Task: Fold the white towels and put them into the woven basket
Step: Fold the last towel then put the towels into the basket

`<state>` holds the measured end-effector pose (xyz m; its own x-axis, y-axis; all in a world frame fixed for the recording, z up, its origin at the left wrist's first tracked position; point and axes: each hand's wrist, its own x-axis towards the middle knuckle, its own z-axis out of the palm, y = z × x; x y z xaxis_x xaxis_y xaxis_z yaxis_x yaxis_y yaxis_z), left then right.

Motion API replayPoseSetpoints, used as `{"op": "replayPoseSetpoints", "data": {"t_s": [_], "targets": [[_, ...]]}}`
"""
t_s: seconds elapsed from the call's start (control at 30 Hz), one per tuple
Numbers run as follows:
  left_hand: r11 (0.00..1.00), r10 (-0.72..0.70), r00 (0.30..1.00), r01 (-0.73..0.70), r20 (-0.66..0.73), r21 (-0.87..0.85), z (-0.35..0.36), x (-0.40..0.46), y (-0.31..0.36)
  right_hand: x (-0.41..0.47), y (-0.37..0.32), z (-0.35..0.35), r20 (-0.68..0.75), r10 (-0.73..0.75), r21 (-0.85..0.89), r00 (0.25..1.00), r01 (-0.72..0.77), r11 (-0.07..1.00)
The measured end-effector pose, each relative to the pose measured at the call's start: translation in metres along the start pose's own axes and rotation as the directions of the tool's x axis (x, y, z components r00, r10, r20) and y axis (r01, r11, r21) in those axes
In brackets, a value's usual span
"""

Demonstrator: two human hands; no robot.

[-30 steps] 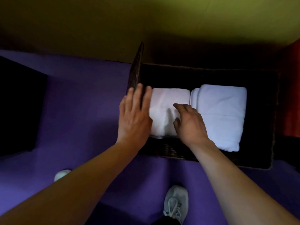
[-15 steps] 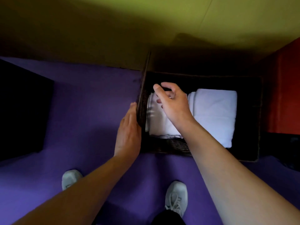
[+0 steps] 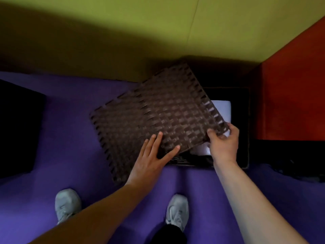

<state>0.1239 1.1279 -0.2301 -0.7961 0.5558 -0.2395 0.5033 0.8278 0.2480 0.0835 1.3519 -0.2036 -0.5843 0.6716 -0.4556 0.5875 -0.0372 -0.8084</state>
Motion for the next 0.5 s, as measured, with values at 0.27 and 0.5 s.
{"op": "replayPoseSetpoints", "data": {"t_s": [0.27,0.5], "targets": [[0.978,0.138,0.980,-0.159,0.145,0.139,0.018,0.033,0.035,0.016,0.058,-0.080,-0.109,0.141,-0.166,0.984,-0.157,0.973],[0.961,0.186,0.961,-0.221,0.206,0.164,0.018,0.034,0.040,0.013,0.071,-0.111,-0.113,-0.071,-0.544,0.991,-0.002,0.839]]}}
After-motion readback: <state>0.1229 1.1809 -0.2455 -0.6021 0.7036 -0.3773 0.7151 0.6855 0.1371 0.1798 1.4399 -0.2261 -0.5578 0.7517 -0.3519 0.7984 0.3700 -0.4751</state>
